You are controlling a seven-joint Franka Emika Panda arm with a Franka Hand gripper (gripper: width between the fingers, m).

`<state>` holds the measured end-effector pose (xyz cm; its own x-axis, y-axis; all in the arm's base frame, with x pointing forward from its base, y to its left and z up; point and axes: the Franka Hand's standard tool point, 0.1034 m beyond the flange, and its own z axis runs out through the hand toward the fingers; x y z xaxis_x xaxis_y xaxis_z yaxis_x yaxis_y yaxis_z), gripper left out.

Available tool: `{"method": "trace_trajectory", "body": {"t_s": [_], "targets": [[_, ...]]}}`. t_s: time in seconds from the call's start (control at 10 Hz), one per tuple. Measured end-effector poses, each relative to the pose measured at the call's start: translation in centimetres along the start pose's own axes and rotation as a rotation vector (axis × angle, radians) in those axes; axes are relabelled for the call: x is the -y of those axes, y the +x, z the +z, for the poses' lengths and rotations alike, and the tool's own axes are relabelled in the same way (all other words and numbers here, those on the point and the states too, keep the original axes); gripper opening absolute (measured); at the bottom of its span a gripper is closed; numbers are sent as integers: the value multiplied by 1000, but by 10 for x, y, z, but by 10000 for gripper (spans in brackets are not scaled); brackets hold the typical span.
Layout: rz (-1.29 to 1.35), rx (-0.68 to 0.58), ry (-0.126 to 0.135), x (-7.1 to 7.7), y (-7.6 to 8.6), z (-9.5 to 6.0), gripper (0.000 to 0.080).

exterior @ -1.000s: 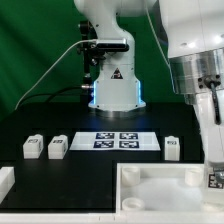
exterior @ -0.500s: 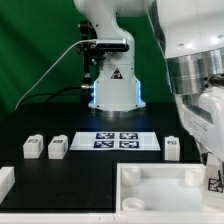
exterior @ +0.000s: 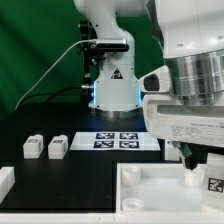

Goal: Assemble one leg

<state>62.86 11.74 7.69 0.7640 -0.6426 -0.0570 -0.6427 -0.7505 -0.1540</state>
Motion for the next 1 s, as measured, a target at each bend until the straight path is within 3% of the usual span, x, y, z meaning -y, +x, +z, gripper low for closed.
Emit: {"method": "trace_trajectory", "body": {"t_s": [0.1,0.2,0.3,0.4,0.5,0.6,1.0], "targets": [[-90,-11,-10,2,2,0,649],[-4,-5,-1,2,2,1,649],[-12,-6,-2,2,2,1,499],[67,-4,0,3,1,1,499],[152,6,-5,2,-2,2,360],[253,18,-8,2,-6,3,294],[804,19,-3,6,-6,2,293]]}}
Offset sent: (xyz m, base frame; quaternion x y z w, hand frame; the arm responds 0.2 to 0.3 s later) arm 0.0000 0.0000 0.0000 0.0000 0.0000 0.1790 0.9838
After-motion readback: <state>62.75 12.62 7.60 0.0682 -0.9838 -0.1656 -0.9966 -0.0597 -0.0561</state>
